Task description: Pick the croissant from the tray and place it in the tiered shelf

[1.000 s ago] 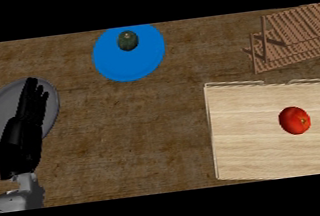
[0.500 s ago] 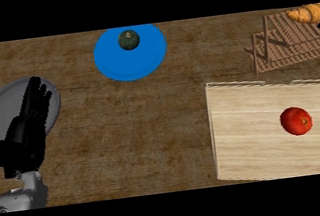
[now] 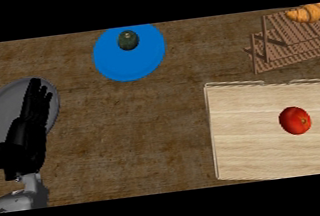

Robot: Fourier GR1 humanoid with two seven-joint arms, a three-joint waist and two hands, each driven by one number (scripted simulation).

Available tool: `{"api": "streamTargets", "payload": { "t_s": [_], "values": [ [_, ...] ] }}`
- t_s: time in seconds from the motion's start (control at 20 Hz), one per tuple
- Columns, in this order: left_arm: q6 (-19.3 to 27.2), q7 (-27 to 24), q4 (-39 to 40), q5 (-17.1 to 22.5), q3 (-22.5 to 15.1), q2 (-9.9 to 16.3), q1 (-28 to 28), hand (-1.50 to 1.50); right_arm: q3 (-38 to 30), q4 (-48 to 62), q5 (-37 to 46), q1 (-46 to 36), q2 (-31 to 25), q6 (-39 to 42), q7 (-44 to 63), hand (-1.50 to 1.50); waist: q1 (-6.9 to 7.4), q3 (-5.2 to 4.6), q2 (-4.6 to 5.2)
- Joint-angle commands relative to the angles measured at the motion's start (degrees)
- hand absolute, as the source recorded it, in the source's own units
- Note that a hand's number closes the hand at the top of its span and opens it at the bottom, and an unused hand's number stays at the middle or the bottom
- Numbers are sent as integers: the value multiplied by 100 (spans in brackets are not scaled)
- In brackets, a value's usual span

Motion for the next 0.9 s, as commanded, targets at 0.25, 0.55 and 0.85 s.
{"api": "streamTargets", "payload": {
  "t_s": [0.25,0.55,0.85],
  "values": [
    [-259,-66,-181,163,214,236,325,0,-582,339,-539,358,-1199,350,703,-150,-56,0,-26],
    [-258,204,-23,316,327,238,-217,0,-901,598,-834,1045,-1851,997,458,-150,-47,18,23],
    [-6,112,-116,32,61,-42,-27,0,-1048,699,-989,1731,-2274,1936,-20,-150,-67,39,27]
  ]
}}
